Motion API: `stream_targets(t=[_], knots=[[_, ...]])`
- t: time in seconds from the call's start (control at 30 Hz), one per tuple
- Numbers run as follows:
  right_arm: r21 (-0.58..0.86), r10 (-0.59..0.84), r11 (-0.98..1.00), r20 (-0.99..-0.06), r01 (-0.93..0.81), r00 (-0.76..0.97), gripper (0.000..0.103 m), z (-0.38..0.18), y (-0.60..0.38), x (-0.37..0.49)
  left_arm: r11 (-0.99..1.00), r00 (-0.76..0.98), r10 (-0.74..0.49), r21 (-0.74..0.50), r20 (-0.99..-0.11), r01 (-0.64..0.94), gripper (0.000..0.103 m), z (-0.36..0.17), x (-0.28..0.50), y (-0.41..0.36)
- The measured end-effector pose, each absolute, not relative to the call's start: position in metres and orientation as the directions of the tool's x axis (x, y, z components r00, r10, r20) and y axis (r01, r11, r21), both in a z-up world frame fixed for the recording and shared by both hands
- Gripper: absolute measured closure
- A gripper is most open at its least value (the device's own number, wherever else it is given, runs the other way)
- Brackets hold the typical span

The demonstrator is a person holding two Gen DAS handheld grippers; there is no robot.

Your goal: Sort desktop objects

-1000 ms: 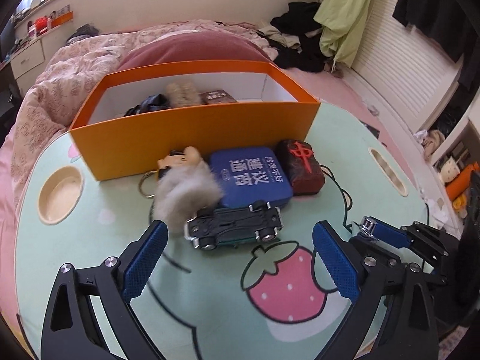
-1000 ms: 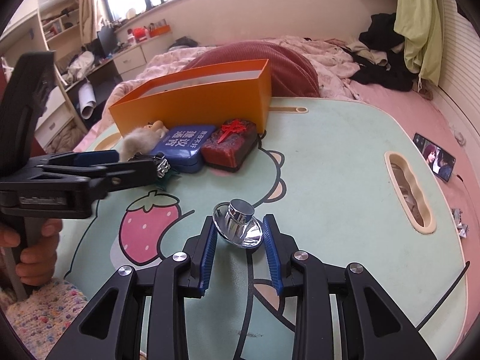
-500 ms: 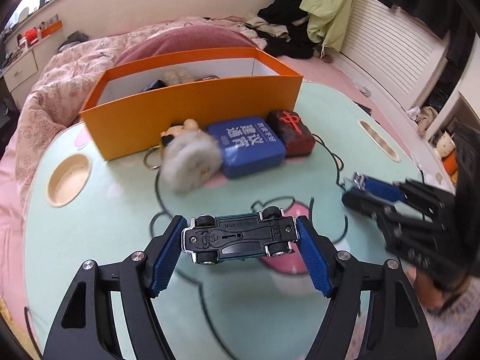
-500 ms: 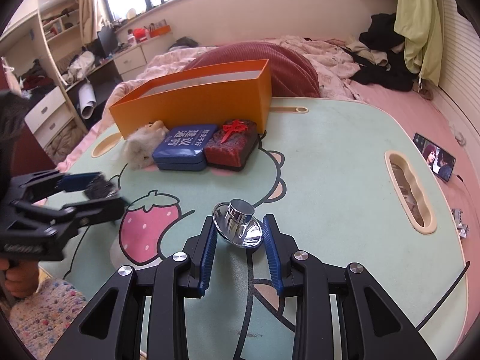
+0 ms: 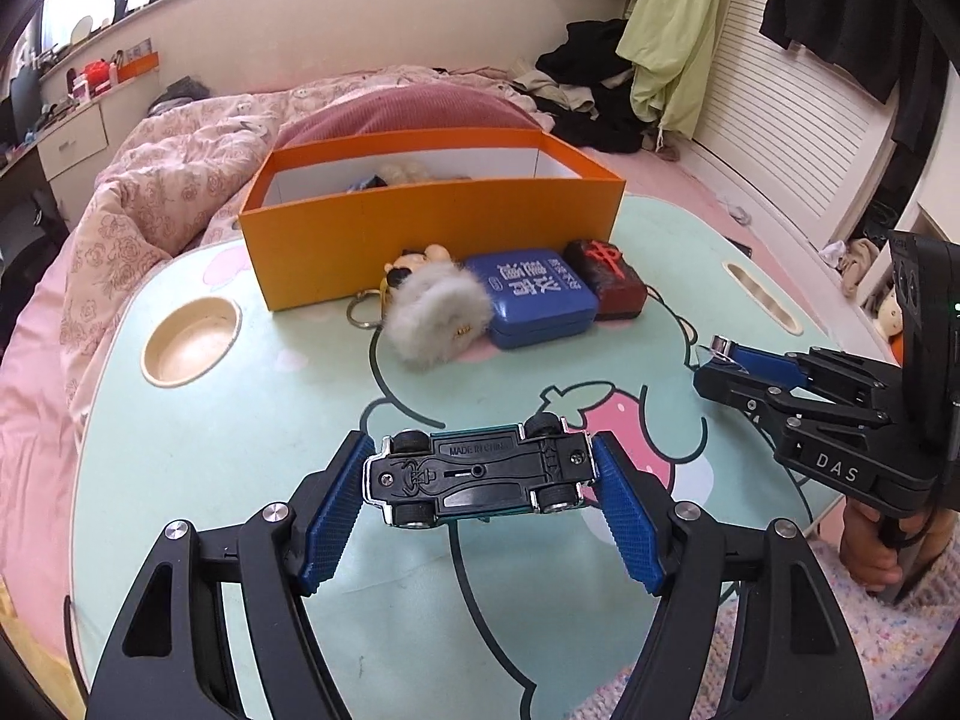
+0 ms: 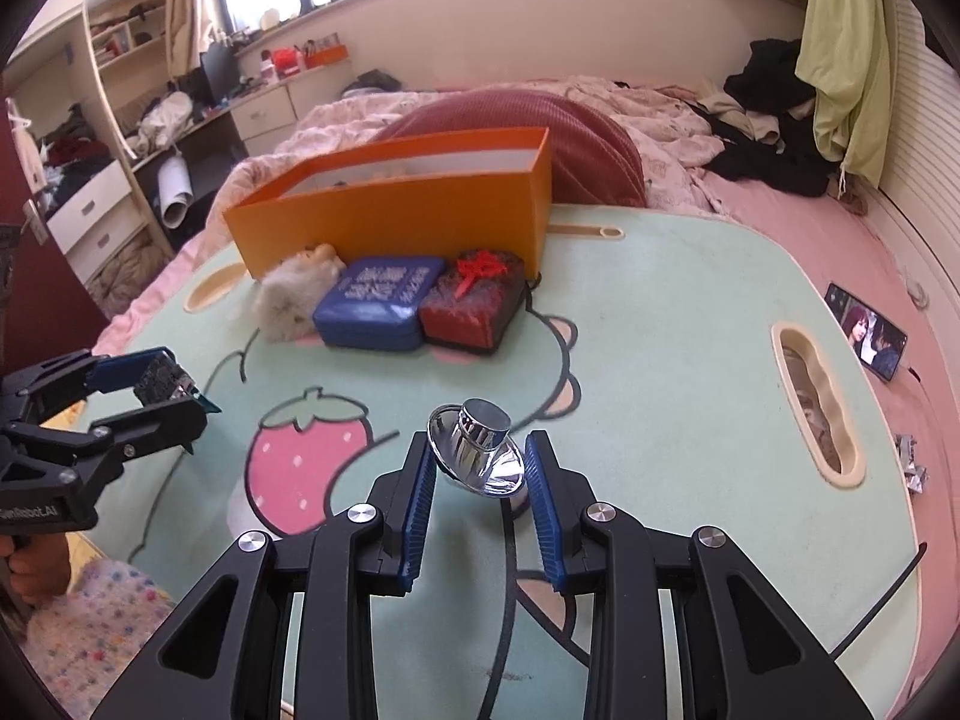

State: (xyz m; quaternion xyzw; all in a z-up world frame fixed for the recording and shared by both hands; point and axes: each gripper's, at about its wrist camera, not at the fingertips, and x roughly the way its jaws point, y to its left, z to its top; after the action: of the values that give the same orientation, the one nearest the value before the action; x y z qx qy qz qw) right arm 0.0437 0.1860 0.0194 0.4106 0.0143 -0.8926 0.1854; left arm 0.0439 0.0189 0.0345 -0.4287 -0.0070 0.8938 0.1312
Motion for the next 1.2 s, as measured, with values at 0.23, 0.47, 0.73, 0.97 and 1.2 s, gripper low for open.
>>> stream_targets(t=[0.23, 0.47, 0.73, 0.97, 1.2], knots=[[0.15, -0.37, -0.913, -0.696, 0.379, -0.616, 0.074, 0.055, 0.174, 0.019, -0.967, -0.632, 0.237, -0.113, -0.738, -0.23, 0.03, 0.058, 0.021, 0.017], [0.066, -0.347, -0.908, -0.672, 0.414, -0.654, 0.074, 0.094, 0.138, -0.043, -0.98, -0.661, 0.185, -0.087, -0.728, -0.178, 0.03, 0.096, -0.061, 0.011], [0.107, -0.316, -0.931, -0.718, 0.35, -0.62, 0.056, 0.086, 0.114, -0.136, -0.999, -0.612, 0.039, -0.023, -0.79, -0.033, 0.029, 0.084, -0.161, 0.004], [0.141, -0.339, -0.929, -0.694, 0.342, -0.635, 0.028, 0.082, 0.133, -0.105, -0.995, -0.653, 0.096, -0.099, -0.752, -0.032, 0.021, 0.077, -0.125, -0.015], [0.109, -0.317, -0.933, -0.698, 0.342, -0.642, 0.014, 0.074, 0.157, -0.035, -0.99, -0.635, 0.141, -0.095, -0.76, -0.106, 0.021, 0.068, -0.052, -0.012]])
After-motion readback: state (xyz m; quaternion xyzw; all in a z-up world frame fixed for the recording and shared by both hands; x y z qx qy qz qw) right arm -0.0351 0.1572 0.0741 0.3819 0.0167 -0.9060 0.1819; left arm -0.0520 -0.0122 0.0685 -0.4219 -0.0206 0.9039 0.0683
